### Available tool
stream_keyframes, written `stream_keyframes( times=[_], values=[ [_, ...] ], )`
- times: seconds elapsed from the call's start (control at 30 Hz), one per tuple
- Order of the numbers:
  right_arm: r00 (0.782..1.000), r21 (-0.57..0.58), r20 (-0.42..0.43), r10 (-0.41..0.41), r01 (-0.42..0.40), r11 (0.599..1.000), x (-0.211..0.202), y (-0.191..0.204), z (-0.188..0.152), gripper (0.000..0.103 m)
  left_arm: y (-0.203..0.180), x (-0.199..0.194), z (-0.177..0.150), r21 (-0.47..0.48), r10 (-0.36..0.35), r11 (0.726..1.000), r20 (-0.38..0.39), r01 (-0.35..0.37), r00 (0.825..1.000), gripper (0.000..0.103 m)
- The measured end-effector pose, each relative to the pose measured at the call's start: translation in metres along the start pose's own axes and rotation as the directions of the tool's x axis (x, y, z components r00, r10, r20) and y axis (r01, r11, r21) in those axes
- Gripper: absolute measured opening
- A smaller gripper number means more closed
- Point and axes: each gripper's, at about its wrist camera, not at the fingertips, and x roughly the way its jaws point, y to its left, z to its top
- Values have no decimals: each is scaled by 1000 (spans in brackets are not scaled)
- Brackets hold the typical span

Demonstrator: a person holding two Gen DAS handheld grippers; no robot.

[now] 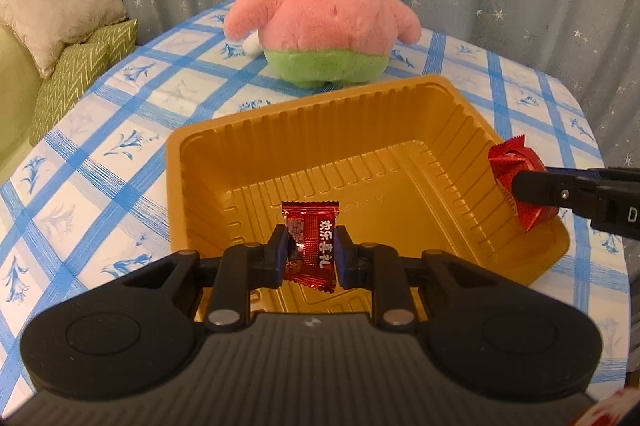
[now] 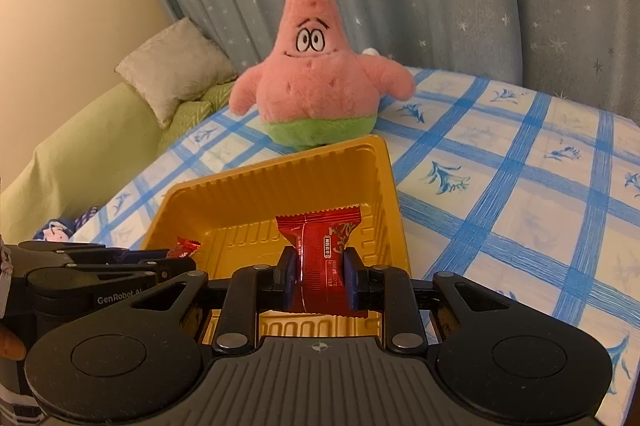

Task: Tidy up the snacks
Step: 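Carry both candies over the orange tray and open both tools to drop them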

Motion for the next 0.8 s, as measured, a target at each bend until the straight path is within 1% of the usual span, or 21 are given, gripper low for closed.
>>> stream_keyframes(
  times=[0.17,0.3,0.8],
  values=[
    [1000,2,-16,-6,6,1000,12,-2,1,25,2,14,1,-8,-1,1000,-19,1,1000,22],
    [1000,3,-23,-7,7,1000,16,-4,1,25,6,16,3,-32,-12,999,-18,12,1000,22],
    [1000,-2,-26,-1,1,1000,22,-4,5,25,16,-13,-8,-87,-29,996,6,29,1000,24]
  ],
)
